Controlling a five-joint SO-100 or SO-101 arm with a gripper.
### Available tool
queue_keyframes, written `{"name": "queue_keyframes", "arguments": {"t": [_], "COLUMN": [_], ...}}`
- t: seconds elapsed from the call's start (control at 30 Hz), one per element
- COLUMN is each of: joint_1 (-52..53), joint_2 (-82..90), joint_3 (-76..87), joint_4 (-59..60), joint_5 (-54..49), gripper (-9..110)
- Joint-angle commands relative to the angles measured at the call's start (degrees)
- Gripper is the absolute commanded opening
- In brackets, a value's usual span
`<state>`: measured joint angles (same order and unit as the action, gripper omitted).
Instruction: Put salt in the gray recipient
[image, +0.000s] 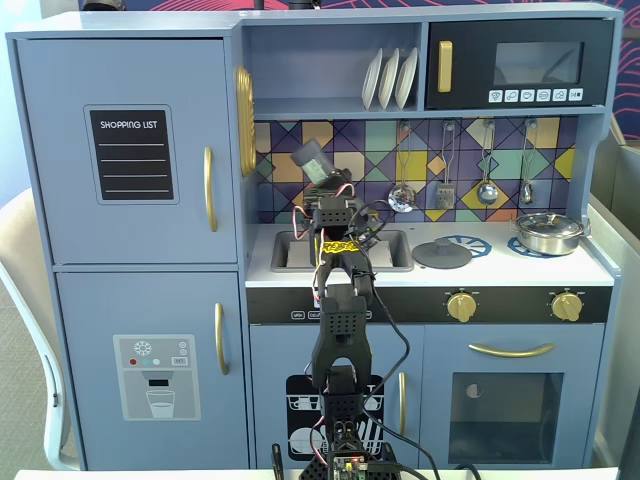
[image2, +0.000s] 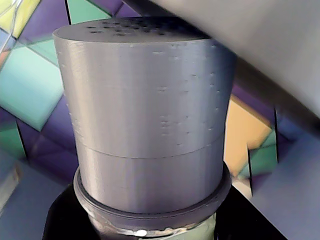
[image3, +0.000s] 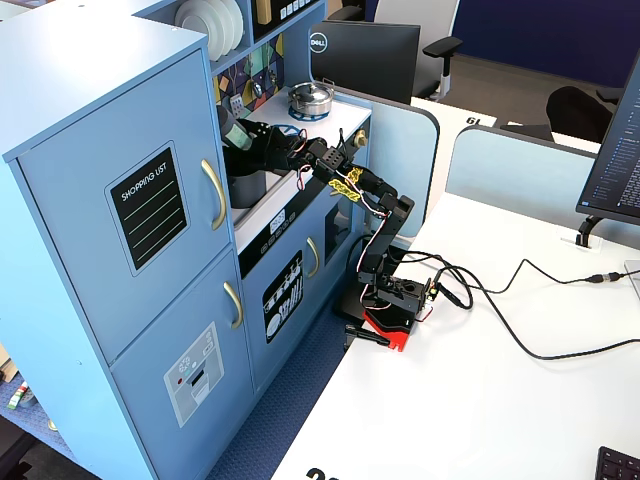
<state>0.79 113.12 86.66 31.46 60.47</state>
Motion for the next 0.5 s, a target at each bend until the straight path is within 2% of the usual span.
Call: {"name": "queue_keyframes", "arguments": {"t": [0.0,0.27,0.47], "joint_1": [-2.5,-7.0,-6.2], "joint_2": [2.4,-2.7,-2.3], "joint_3": [-5.2,-17.0,-14.5], "joint_4": [-3.3,-4.4,-4.3], "joint_5": [-0.3,-0.8,-0.8], "gripper": [0,0,0]}}
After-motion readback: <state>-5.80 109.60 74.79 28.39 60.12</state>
